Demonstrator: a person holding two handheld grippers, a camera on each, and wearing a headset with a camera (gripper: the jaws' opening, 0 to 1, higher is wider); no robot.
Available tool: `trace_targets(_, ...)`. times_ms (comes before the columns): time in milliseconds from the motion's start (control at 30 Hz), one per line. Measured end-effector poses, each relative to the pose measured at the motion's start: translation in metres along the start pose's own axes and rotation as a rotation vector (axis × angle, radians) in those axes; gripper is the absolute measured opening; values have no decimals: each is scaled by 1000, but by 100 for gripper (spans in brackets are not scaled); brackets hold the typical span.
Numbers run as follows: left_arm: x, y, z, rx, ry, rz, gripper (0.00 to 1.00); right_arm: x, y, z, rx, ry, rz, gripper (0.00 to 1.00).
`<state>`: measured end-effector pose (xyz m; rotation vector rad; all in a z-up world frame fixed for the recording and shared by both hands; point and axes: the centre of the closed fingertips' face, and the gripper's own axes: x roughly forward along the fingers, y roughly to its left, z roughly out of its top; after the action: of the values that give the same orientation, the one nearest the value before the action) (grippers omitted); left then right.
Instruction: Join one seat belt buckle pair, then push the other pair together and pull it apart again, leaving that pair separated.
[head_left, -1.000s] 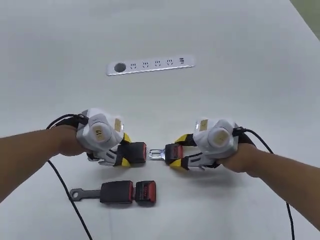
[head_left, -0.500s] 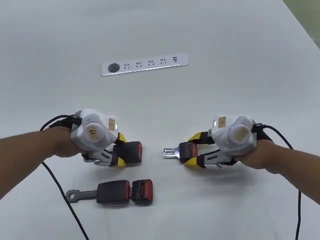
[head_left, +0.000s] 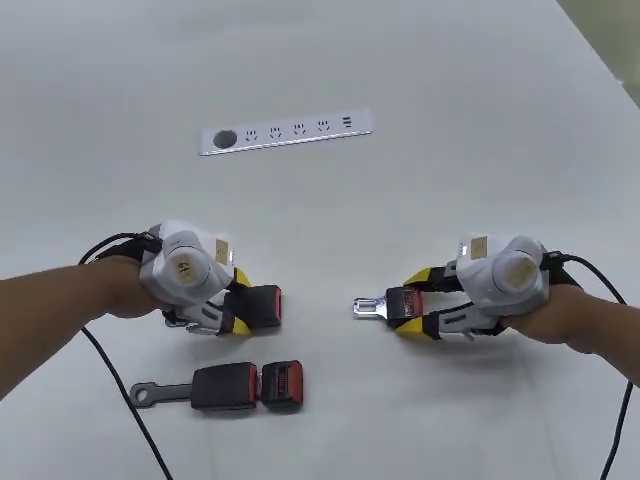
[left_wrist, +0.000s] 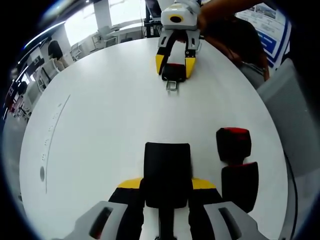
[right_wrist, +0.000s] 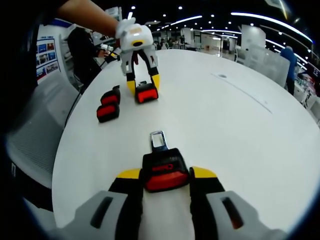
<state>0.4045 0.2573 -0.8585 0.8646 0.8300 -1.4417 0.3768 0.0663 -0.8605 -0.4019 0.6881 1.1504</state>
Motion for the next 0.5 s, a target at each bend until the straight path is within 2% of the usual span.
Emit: trace_targets(500,1,1,0,-17,1,6,35,-21,-8,-17,32,22,-8,38)
